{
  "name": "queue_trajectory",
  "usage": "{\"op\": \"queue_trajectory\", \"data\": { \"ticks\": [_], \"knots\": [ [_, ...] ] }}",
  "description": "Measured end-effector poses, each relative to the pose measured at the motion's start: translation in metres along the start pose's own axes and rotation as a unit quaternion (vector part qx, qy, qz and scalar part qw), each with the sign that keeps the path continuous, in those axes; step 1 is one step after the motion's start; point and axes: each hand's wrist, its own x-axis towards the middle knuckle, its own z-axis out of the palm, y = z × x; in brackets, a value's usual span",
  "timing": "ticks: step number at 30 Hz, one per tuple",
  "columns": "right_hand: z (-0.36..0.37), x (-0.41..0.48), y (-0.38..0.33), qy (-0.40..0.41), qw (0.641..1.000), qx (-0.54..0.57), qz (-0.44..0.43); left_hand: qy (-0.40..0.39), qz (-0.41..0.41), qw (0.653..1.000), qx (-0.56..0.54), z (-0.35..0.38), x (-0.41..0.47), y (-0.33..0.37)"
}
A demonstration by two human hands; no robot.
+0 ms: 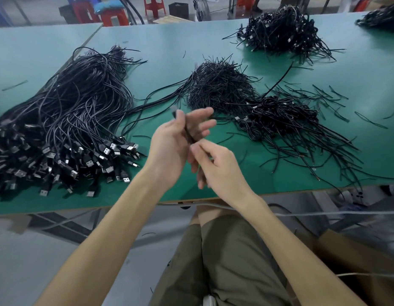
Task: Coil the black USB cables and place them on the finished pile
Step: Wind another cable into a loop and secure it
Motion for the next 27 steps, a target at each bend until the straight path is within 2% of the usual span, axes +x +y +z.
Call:
{"op": "queue_trajectory", "data": {
  "ticks": [2, 4, 6, 7, 9, 12, 14, 18, 20, 22, 23, 25, 27],
  "knots": [
    [-0.003, 0.0, 0.011, -0.006, 0.999, -0.039, 0.024, -0.017, 0.009, 0.993, -0.118, -0.007, 0.005, 0.015],
    [-0.017, 0.004, 0.021, 0.022, 0.993, -0.108, 0.038, -0.048, 0.004, 0.992, -0.118, -0.016, 0.007, 0.022],
    [-0.032, 0.01, 0.027, 0.052, 0.981, -0.183, 0.029, -0.076, 0.024, 0.996, 0.044, -0.026, 0.003, 0.021],
    [-0.037, 0.014, 0.028, 0.063, 0.976, -0.209, 0.02, -0.088, 0.041, 0.984, 0.151, -0.03, 0.0, 0.019],
    [-0.041, 0.02, 0.026, 0.081, 0.972, -0.219, 0.01, -0.123, 0.048, 0.934, 0.333, -0.031, -0.001, 0.012],
    [-0.038, 0.02, 0.023, 0.106, 0.974, -0.2, -0.006, -0.147, 0.029, 0.832, 0.534, -0.021, 0.005, -0.005],
    [-0.033, 0.019, 0.02, 0.113, 0.976, -0.182, -0.025, -0.118, 0.049, 0.818, 0.561, -0.019, 0.009, -0.011],
    [-0.029, 0.015, 0.011, 0.123, 0.984, -0.124, -0.044, -0.072, 0.134, 0.844, 0.514, -0.024, 0.014, -0.016],
    [-0.025, 0.013, 0.006, 0.122, 0.986, -0.099, -0.054, -0.069, 0.133, 0.899, 0.412, -0.019, 0.012, -0.019],
    [-0.017, 0.012, 0.004, 0.113, 0.989, -0.071, -0.062, -0.052, 0.077, 0.963, 0.254, -0.012, 0.008, -0.021],
    [-0.013, 0.012, 0.003, 0.108, 0.991, -0.06, -0.06, -0.051, 0.038, 0.983, 0.172, -0.009, 0.006, -0.022],
    [-0.006, 0.01, 0.004, 0.095, 0.993, -0.045, -0.051, -0.049, -0.026, 0.998, 0.037, -0.004, 0.007, -0.023],
    [-0.002, 0.008, 0.007, 0.075, 0.995, -0.047, -0.045, -0.035, -0.049, 0.997, -0.046, -0.002, 0.011, -0.02]
  ]
}}
